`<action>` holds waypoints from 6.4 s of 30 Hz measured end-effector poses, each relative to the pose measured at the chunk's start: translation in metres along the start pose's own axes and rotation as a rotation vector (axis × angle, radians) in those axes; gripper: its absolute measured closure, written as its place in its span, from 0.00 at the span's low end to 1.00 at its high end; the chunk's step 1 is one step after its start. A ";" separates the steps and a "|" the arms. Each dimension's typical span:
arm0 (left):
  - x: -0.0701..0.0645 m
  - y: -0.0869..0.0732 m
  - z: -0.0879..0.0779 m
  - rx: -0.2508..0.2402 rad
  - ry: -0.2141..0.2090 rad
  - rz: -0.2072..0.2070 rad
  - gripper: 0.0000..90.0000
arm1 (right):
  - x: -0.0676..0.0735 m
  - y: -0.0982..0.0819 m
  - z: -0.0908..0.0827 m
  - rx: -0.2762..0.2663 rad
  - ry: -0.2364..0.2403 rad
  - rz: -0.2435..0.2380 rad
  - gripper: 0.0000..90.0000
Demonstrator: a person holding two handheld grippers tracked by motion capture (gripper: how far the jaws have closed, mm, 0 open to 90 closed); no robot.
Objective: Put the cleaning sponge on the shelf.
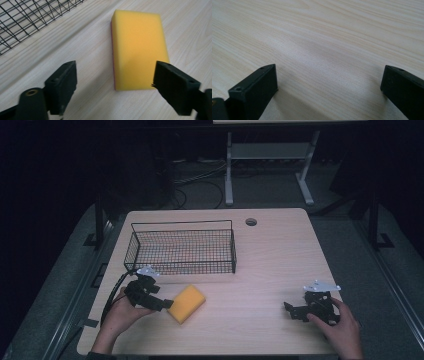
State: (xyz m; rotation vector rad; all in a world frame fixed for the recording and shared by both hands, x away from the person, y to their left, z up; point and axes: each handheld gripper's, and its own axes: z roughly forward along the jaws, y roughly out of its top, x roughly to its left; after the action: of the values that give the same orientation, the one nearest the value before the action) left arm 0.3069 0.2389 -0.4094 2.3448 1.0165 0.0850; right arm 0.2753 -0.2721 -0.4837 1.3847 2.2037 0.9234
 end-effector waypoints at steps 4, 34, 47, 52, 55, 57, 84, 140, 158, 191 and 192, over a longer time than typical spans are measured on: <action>-0.005 0.006 0.001 0.016 0.040 -0.001 0.07 | 0.000 0.000 0.000 0.000 0.000 0.000 0.00; -0.037 0.034 0.037 0.109 0.013 0.080 0.07 | 0.000 0.000 0.000 0.000 0.000 0.000 0.00; -0.045 0.038 0.053 0.141 0.011 0.094 0.07 | 0.000 0.000 0.000 0.000 -0.001 0.000 0.00; -0.046 0.036 0.058 0.154 0.026 0.097 0.07 | 0.000 0.000 0.000 0.000 0.000 0.000 0.00; -0.046 0.035 0.061 0.160 0.032 0.095 0.07 | 0.000 0.000 0.000 0.000 0.000 0.000 0.00; -0.046 0.035 0.061 0.163 0.032 0.097 0.07 | 0.000 0.000 0.000 0.000 0.000 0.000 0.00; -0.052 0.032 0.073 0.205 0.097 0.134 0.16 | 0.000 0.000 0.000 0.000 0.000 0.000 0.00; -0.044 0.049 0.034 0.133 0.029 0.187 0.25 | 0.000 0.000 0.000 0.000 0.000 -0.001 0.00; -0.045 0.073 0.019 0.108 0.012 0.209 0.25 | 0.000 0.000 0.000 0.000 0.000 -0.001 0.00; -0.025 0.118 -0.002 0.058 0.011 0.201 0.26 | 0.000 0.000 0.000 0.000 0.000 0.000 0.00; -0.025 0.118 -0.002 0.058 0.011 0.201 0.26 | 0.000 0.000 0.000 0.000 0.000 0.000 0.00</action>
State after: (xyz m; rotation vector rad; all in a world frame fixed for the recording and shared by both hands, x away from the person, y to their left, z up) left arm 0.3656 0.1582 -0.3407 2.4967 0.7953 0.1469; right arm 0.2752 -0.2721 -0.4837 1.3850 2.2037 0.9233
